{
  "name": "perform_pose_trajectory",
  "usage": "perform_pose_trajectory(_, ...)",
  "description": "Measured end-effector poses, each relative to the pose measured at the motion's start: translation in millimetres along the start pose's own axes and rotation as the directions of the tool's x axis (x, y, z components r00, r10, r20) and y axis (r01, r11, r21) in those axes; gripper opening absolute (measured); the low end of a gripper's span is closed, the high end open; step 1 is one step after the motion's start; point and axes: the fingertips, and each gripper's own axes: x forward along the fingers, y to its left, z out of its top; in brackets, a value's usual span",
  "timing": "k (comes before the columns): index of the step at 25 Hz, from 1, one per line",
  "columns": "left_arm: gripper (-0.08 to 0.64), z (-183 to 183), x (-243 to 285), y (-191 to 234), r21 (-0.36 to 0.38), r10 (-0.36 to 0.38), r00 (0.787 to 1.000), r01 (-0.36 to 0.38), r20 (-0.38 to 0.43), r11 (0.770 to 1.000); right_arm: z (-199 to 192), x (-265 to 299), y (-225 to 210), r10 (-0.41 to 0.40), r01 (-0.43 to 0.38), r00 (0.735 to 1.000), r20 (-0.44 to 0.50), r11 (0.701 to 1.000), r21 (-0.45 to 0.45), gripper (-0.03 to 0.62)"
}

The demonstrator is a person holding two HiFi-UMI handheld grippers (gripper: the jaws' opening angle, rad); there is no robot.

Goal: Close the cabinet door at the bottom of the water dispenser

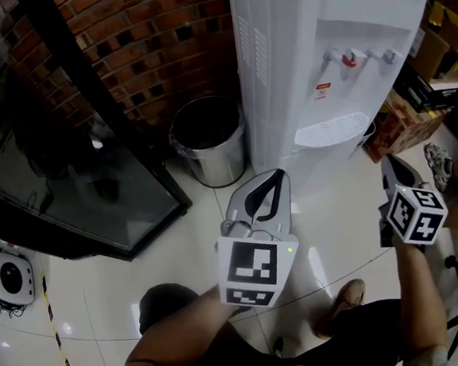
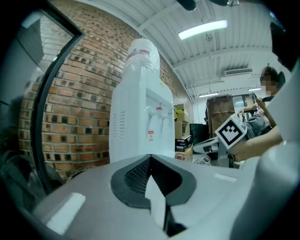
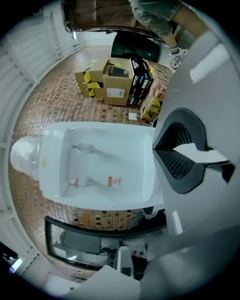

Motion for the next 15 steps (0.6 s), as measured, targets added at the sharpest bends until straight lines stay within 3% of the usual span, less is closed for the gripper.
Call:
perform_pose_trajectory(3,0.000,-7.4,-35.9,-3.8,0.029,0.030,1.000,-0.030,0.000,0.999,33.0,-43.5,22.8,0.029,-0.036,0.992,0.126,0.998,0.053,0.014)
perform_pose_trajectory(6,0.000,-17.4,-70.6,1.4,0.061,0.081,0.997,-0.080,-0.018,0.995,53.0,-77.9,56.2,0.092,-0.103,0.973,0.212,0.994,0.044,0.014)
perform_pose_trajectory(11,0.000,-18.2,-117.2,19.6,0.084,0.155,0.988,-0.154,-0.004,0.984,42.3,-122.4,123.2,0.251,-0.242,0.947,0.201,0.968,-0.069,0.015)
perform_pose_trajectory(15,0.000,-20.8,-134.8,33.9,0.056,0.187,0.982,-0.186,-0.025,0.981,21.6,-148.9,165.4,0.343,-0.337,0.922,0.180,0.939,-0.063,0.014)
